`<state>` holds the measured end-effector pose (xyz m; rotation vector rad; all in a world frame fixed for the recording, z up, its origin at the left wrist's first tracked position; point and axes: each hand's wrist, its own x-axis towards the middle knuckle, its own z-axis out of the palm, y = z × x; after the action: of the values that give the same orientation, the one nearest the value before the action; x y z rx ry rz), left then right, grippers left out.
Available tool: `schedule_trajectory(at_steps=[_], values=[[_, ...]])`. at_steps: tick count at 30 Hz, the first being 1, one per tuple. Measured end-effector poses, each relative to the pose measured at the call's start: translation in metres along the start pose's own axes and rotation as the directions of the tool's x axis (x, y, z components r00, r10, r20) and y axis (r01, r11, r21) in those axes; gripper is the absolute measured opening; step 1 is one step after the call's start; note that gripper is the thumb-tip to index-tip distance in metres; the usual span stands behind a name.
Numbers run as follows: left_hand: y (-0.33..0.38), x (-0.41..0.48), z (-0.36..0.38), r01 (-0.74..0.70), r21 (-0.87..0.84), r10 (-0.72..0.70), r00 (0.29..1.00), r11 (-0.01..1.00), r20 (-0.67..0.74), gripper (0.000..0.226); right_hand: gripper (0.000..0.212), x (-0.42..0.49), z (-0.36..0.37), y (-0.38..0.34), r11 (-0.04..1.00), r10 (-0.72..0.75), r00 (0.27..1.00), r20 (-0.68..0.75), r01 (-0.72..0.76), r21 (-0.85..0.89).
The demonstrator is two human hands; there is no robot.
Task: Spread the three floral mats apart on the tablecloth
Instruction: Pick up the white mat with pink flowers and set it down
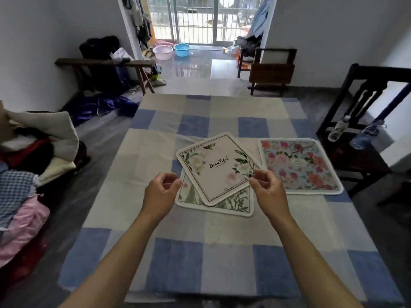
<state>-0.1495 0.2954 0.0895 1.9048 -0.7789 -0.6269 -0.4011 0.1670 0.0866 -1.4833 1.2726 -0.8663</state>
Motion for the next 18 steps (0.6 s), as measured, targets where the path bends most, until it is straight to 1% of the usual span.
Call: schedule_trajectory(at_steps=[2,5,7,10,15,18], values=[[0.004,0.023,-0.003,-0.020,0.048,0.019,1.000,0.999,0.012,0.007,0.029,0.008,0.008,0.003,1.000,0.020,1.000,-0.013,-0.020,0.001],[0.009,0.054,-0.004,-0.047,0.072,0.045,0.999,0.996,0.030,0.005,0.031,0.020,0.016,0.005,0.998,0.062,0.997,-0.043,-0.063,-0.005],[0.007,0.073,-0.001,-0.058,0.097,0.052,0.997,0.994,0.064,0.004,0.032,0.026,0.022,0.007,0.996,0.084,0.995,-0.060,-0.086,-0.030],[0.001,0.105,0.004,-0.072,0.121,0.057,0.991,0.990,0.125,0.008,0.033,0.037,0.034,0.008,0.989,0.123,0.988,-0.089,-0.129,-0.065],[-0.012,0.164,0.017,-0.241,0.167,0.202,0.955,0.956,0.219,0.014,0.029,0.050,0.055,0.017,0.970,0.184,0.959,-0.216,-0.212,-0.116],[-0.013,0.196,0.027,-0.296,0.189,0.237,0.930,0.936,0.281,0.015,0.026,0.054,0.069,0.022,0.956,0.242,0.930,-0.277,-0.277,-0.096]])
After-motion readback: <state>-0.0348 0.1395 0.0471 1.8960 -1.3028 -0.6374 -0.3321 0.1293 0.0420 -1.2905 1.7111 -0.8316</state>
